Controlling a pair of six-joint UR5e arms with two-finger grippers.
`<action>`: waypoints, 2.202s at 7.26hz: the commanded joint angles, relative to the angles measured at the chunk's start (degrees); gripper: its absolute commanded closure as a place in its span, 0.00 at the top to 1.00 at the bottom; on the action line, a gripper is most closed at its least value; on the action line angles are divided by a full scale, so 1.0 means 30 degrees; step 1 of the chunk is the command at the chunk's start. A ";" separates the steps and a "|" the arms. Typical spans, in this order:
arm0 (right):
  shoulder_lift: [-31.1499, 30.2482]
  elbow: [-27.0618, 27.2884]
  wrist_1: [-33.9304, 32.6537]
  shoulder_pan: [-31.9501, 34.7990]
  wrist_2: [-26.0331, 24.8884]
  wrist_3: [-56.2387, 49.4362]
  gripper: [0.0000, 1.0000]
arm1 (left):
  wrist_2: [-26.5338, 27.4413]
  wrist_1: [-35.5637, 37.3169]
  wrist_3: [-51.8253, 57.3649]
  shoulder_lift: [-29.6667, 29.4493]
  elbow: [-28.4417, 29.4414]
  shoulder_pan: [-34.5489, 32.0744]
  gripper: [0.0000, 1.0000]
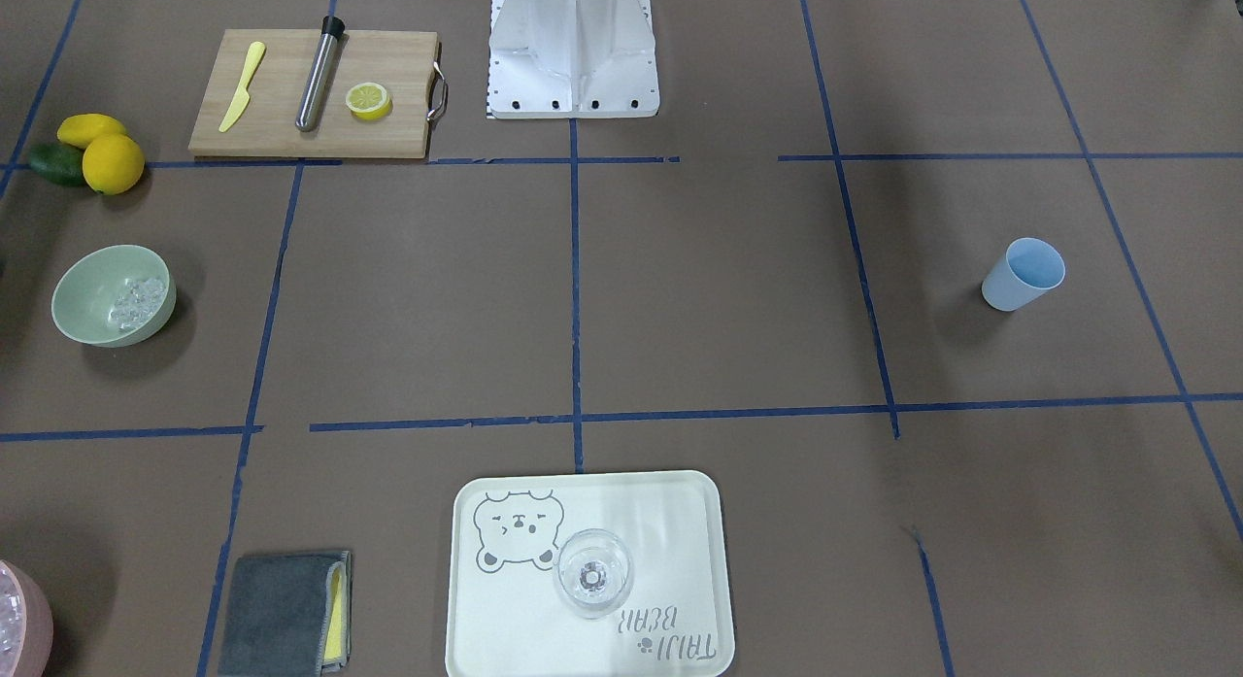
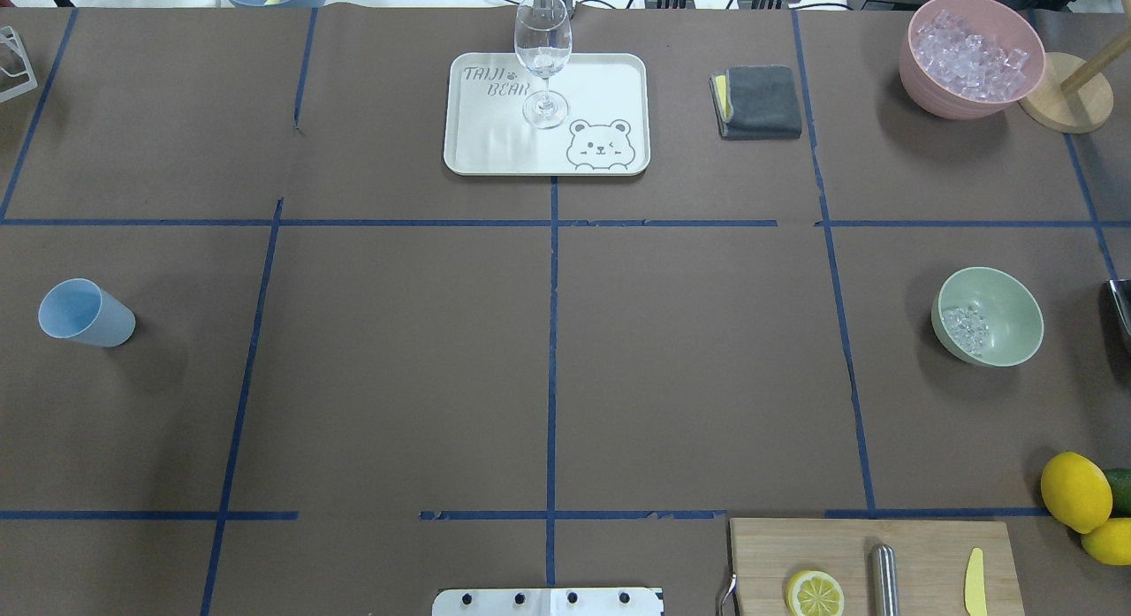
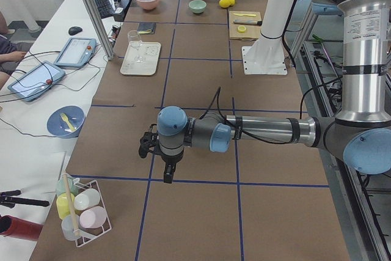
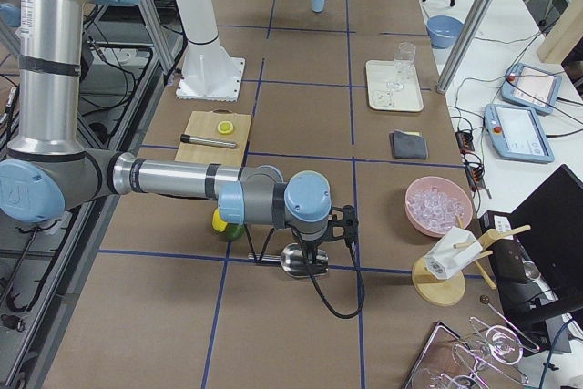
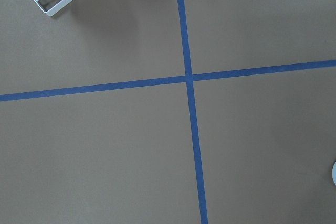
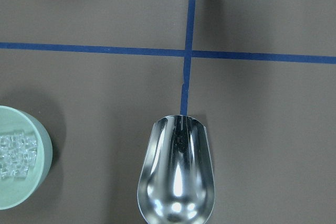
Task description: Pour ice into bowl
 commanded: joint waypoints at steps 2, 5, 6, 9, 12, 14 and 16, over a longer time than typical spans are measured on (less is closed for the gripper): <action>-0.0032 0.0001 0.0009 0.0012 -0.0056 -0.0010 1.00 | -0.0008 -0.0034 0.0000 -0.0003 0.0003 -0.0001 1.00; -0.0032 -0.0028 0.0068 0.0012 -0.0057 -0.0010 1.00 | -0.0008 -0.0006 -0.0262 -0.0062 0.0003 -0.0001 1.00; -0.0032 -0.0029 0.0068 0.0012 -0.0057 -0.0010 1.00 | -0.0008 -0.0005 -0.1075 -0.0091 0.0003 -0.0001 1.00; -0.0032 -0.0029 0.0068 0.0012 -0.0086 0.0019 1.00 | 0.0022 -0.0064 -0.1435 -0.0150 0.0003 -0.0001 1.00; 0.0056 0.0117 0.0302 0.0012 -0.0174 0.2391 1.00 | 0.0022 -0.0064 -0.1406 -0.0179 0.0032 -0.0001 1.00; 0.0056 0.0117 0.0302 0.0012 -0.0145 0.2363 1.00 | -0.0007 -0.0064 -0.1406 -0.0179 0.0032 -0.0001 1.00; 0.0056 0.0118 0.0302 0.0012 -0.0145 0.2363 1.00 | 0.0022 -0.0064 -0.1406 -0.0208 0.0032 -0.0001 1.00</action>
